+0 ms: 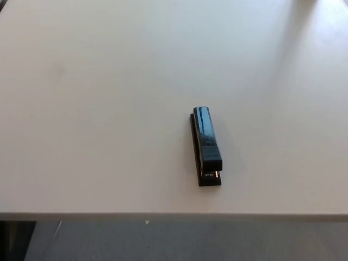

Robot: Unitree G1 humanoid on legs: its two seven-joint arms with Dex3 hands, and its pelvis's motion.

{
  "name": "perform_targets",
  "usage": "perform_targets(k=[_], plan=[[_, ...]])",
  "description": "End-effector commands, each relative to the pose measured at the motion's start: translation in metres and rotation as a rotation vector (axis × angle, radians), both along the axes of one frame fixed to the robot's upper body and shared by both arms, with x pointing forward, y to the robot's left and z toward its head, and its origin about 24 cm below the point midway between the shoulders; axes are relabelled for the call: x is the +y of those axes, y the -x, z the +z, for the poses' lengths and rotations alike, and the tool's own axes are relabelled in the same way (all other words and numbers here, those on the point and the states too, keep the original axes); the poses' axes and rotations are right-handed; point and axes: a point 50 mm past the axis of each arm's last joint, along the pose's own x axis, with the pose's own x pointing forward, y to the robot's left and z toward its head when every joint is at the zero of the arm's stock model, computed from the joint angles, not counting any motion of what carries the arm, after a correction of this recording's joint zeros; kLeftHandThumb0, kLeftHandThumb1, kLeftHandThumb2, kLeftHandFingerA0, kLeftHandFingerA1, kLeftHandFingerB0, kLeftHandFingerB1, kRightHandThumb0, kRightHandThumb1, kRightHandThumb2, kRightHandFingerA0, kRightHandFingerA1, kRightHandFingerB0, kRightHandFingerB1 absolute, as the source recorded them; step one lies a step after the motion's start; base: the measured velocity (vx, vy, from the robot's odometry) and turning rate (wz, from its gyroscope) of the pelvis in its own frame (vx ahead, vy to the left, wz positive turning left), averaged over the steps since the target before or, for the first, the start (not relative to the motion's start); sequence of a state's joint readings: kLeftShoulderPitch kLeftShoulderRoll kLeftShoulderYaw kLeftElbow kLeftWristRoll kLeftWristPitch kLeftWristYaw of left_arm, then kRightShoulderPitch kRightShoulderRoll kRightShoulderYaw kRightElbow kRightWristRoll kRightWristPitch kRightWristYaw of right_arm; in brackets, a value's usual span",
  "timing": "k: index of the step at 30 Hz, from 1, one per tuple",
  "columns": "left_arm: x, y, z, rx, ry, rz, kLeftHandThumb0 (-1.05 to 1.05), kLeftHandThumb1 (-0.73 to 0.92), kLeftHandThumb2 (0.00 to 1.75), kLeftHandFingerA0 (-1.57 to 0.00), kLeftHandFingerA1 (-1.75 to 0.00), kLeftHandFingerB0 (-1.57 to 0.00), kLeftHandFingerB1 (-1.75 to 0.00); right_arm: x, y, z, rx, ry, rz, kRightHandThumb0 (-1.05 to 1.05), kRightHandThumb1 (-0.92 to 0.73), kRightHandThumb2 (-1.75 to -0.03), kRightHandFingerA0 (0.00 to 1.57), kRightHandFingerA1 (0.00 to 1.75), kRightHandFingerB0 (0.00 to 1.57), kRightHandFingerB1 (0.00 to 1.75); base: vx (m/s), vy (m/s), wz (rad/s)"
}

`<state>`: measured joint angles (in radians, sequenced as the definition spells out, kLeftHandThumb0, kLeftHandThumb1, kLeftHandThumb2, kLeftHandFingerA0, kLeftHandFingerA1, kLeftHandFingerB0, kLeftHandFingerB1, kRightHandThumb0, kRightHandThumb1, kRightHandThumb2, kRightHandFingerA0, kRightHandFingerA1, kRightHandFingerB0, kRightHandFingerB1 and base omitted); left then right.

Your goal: The robot uses its right hand to press on the stapler that is in the middle of the desk

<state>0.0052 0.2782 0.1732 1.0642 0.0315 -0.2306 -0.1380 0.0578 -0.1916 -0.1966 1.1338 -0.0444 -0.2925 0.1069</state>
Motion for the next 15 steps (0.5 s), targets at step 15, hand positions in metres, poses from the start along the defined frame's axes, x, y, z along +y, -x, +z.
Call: perform_targets(k=[15], plan=[[0.023, -0.011, 0.022, -0.18, 0.003, 0.019, -0.36, 0.48, 1.08, -0.02, -0.49, 0.0, -0.46, -0.099, 0.014, 0.068, -0.363, 0.565, -0.653, -0.2, -0.8, -0.64, 1.27, 1.01, 0.72, 0.48, 0.0, 0.0, 0.0]])
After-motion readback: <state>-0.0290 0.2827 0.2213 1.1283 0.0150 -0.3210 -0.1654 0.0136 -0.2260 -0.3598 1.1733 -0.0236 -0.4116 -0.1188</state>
